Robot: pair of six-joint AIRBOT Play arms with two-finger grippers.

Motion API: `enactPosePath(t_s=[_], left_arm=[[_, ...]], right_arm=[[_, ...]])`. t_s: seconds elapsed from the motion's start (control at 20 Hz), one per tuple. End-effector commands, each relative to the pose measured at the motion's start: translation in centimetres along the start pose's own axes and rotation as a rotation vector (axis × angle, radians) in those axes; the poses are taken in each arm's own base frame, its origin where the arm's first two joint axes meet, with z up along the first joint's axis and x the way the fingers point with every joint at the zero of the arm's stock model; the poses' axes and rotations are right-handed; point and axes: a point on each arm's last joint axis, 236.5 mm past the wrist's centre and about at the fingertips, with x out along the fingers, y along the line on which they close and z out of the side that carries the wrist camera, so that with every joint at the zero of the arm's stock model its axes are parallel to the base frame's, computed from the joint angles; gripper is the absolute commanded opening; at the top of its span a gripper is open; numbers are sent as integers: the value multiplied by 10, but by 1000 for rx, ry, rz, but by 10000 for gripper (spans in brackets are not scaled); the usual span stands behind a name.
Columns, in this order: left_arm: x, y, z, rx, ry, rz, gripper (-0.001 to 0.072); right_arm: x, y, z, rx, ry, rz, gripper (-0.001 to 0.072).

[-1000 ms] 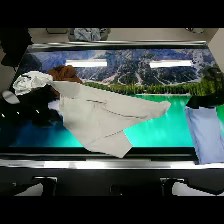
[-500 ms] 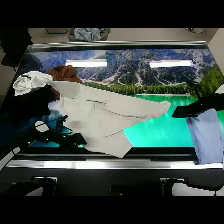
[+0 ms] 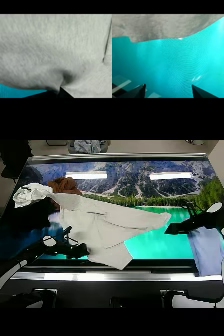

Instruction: Fold the shirts.

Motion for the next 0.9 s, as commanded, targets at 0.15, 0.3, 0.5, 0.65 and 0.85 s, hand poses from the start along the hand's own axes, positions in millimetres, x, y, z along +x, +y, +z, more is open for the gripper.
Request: enactPosePath(t_s=[0.15, 0.3, 0.5, 0.65, 0.85], left_arm=[[-23, -17, 8, 106, -59, -23, 30], [-28, -21, 7, 119, -66, -31, 30], [-31, -23, 8, 126, -76, -36, 30], [-34, -26, 9, 140, -89, -41, 30], [-44, -29, 14, 189, -115, -37, 29]], right_arm=[[2, -37, 88, 207, -381, -62, 699], [27, -33, 105, 257, -431, 47, 698], [65, -25, 91, 211, -338, 95, 698], [70, -24, 96, 214, -343, 83, 622], [69, -6, 101, 180, -330, 114, 46]])
